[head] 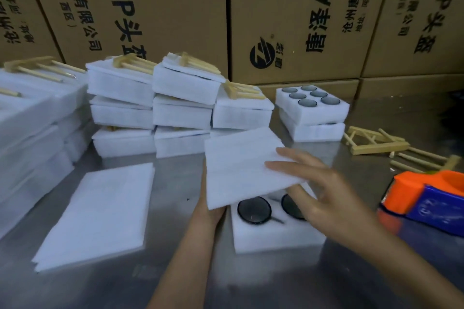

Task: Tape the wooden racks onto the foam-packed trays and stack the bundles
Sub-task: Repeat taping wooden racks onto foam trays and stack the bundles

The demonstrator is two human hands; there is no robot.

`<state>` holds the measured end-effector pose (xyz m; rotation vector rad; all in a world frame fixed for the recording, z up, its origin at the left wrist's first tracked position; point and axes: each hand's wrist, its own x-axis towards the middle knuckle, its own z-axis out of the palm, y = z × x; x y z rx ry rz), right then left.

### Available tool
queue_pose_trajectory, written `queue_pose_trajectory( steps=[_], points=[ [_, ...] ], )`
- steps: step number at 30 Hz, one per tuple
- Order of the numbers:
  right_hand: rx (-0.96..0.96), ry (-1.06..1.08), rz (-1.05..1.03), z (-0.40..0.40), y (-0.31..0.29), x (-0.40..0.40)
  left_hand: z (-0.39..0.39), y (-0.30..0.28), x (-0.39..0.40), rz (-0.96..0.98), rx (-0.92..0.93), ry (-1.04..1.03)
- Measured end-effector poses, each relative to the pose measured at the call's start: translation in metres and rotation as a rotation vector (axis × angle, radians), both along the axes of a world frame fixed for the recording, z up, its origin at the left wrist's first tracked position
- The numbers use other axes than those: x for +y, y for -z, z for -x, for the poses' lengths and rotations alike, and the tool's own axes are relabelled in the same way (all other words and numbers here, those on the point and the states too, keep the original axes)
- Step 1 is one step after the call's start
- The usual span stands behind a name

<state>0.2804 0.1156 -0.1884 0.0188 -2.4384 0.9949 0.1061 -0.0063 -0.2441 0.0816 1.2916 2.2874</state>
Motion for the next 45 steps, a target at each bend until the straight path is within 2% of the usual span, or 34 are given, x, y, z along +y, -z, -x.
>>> queue_pose_trajectory(
  steps=[4,9,14,17,20,24,28,31,35,38,41,43,45],
  points=[
    [-0.132,0.019,-0.063,-0.026,0.027,0.014,-0.003,-0.003,0.006,-0.063,0.008,-0.012],
    [-0.332,-0.054,-0.089,-0.035,0.021,0.023,-0.012,-0.006,0.001,0.148,0.057,0.050],
    [-0.250,0.084,-0.173,-0.016,-0.009,0.054,-0.010,0.001,0.003,0.188,0.229,0.014],
    [-0.190,0.314,-0.174,0.015,-0.025,0.115,-0.009,0.003,0.002,0.204,0.263,0.014],
    [-0.420,0.525,-0.172,0.048,-0.026,0.187,-0.009,0.005,0.001,0.189,0.312,0.079],
    [-0.858,0.537,-0.375,0.070,-0.007,0.250,-0.007,0.004,0.002,0.202,0.354,0.152],
    [-0.999,0.528,-0.478,0.067,0.005,0.267,-0.007,0.004,0.004,0.174,0.358,0.143],
    [-0.922,0.591,-0.653,0.067,0.005,0.265,-0.003,0.006,0.005,0.149,0.321,0.065],
    [-0.865,0.593,-0.565,0.064,-0.004,0.270,-0.001,0.006,0.005,0.166,0.300,0.053],
    [-0.605,0.660,-0.436,0.066,-0.029,0.258,0.001,0.004,0.006,0.173,0.264,0.031],
    [-0.284,0.703,-0.411,0.072,-0.067,0.218,-0.002,0.002,0.006,0.195,0.262,0.024],
    [-0.116,0.609,-0.377,0.074,-0.094,0.178,-0.004,0.002,0.005,0.200,0.277,0.026],
    [-0.056,0.452,-0.286,0.074,-0.116,0.135,-0.006,0.003,0.004,0.199,0.291,0.022]
  ],
)
